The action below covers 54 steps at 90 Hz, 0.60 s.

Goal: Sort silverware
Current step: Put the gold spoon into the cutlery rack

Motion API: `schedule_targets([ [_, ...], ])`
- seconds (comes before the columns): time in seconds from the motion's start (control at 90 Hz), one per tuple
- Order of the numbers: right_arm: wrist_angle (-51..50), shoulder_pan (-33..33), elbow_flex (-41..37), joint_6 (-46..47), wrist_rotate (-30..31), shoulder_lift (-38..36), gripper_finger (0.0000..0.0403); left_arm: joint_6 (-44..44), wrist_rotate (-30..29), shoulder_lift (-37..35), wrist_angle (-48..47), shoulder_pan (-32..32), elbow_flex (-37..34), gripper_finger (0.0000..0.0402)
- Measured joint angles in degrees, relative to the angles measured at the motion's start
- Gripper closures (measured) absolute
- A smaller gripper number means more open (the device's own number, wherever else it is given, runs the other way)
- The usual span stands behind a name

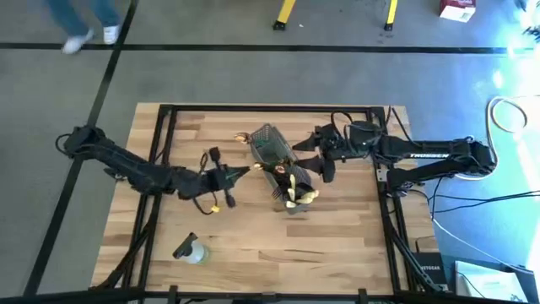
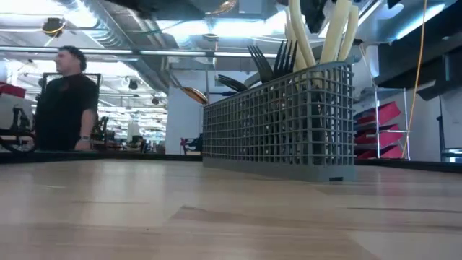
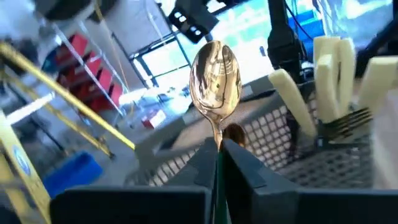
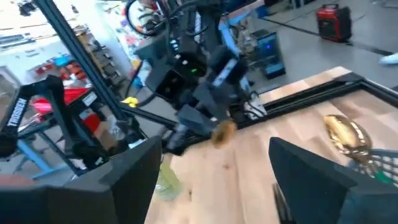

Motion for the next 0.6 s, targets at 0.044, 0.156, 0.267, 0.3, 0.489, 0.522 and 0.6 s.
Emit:
schedule_targets([
  [0.044,0.7,0.0,0.0,0.0,-0.1,0.0,0.0123,2.5,2.2,1.3,0.0,2.1,1.3,0.0401],
  [0.156,1.9,0.0,0.0,1.5,-0.6,-0.3,0.0123,7.3,6.9,5.5,0.1,6.3,4.9,0.0401],
  [0.267,-1.7,0.0,0.0,2.5,0.8,-0.2,0.0123,10.5,9.2,10.2,0.2,8.4,8.6,0.0401],
  [0.3,-3.4,0.0,0.0,2.5,2.4,-0.2,0.0123,11.7,9.7,11.4,0.3,8.7,9.6,0.0401],
  [0.489,-7.6,0.0,0.1,-1.5,7.6,-1.3,0.0123,16.9,10.1,16.2,1.0,8.8,13.6,0.0401],
  [0.522,-8.4,0.0,0.1,-1.3,8.1,-1.3,0.0123,17.5,10.5,16.5,1.4,8.8,14.1,0.0401],
  [0.6,-10.2,0.0,0.1,-0.7,9.1,-0.6,0.0123,17.7,11.4,17.0,2.8,8.8,14.6,0.0401],
])
